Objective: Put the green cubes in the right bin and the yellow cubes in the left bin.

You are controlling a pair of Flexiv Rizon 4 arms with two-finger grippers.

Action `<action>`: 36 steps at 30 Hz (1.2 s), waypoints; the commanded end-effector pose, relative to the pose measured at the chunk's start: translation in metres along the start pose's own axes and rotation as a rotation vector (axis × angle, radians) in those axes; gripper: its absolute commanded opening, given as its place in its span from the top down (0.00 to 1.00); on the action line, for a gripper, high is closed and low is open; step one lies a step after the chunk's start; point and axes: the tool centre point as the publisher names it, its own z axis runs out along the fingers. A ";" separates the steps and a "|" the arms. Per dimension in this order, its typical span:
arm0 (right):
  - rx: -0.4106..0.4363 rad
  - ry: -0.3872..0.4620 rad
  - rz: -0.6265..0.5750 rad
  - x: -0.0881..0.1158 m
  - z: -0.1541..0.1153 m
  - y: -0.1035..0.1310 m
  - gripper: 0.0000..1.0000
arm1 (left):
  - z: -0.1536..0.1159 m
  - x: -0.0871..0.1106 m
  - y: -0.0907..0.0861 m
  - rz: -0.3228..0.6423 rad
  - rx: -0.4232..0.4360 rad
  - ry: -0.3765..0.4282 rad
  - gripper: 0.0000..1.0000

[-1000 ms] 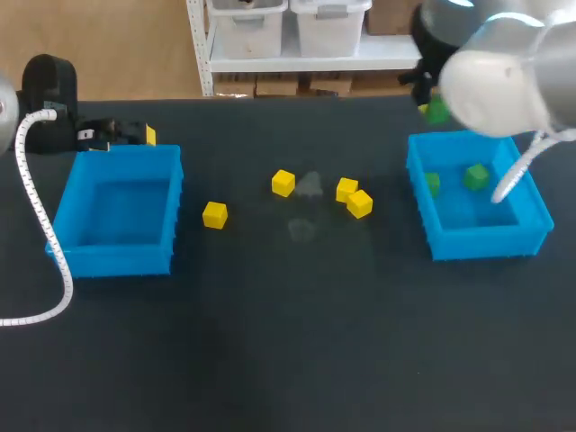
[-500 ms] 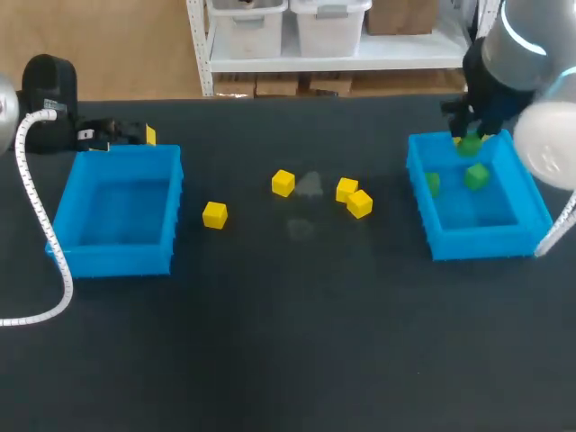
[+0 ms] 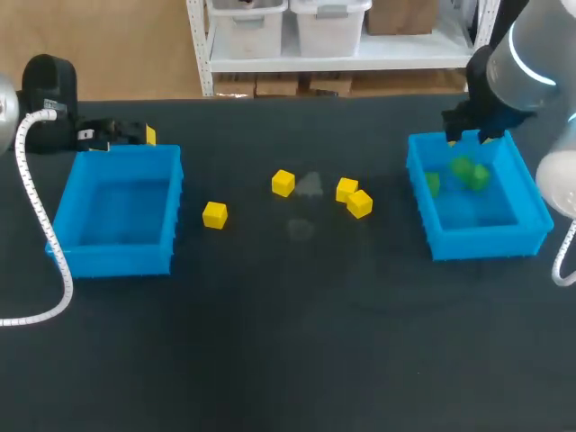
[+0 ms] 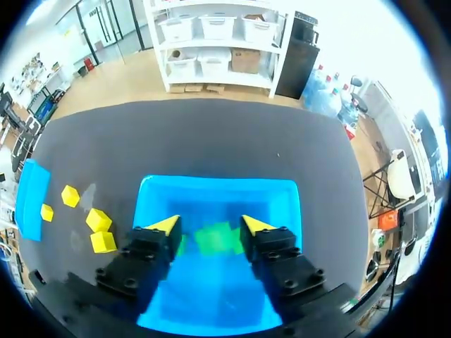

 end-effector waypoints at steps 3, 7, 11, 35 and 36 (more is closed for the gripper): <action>-0.001 -0.038 0.001 0.005 -0.002 -0.002 0.00 | 0.000 0.001 0.002 0.002 0.011 -0.006 0.00; -0.001 -0.038 0.001 0.005 -0.002 -0.002 0.00 | 0.000 0.001 0.002 0.002 0.011 -0.006 0.00; -0.001 -0.038 0.001 0.005 -0.002 -0.002 0.00 | 0.000 0.001 0.002 0.002 0.011 -0.006 0.00; -0.001 -0.038 0.001 0.005 -0.002 -0.002 0.00 | 0.067 -0.014 -0.040 0.625 -0.075 0.492 0.00; -0.001 -0.038 0.001 0.005 -0.002 -0.002 0.00 | 0.072 -0.015 -0.042 0.655 -0.086 0.504 0.00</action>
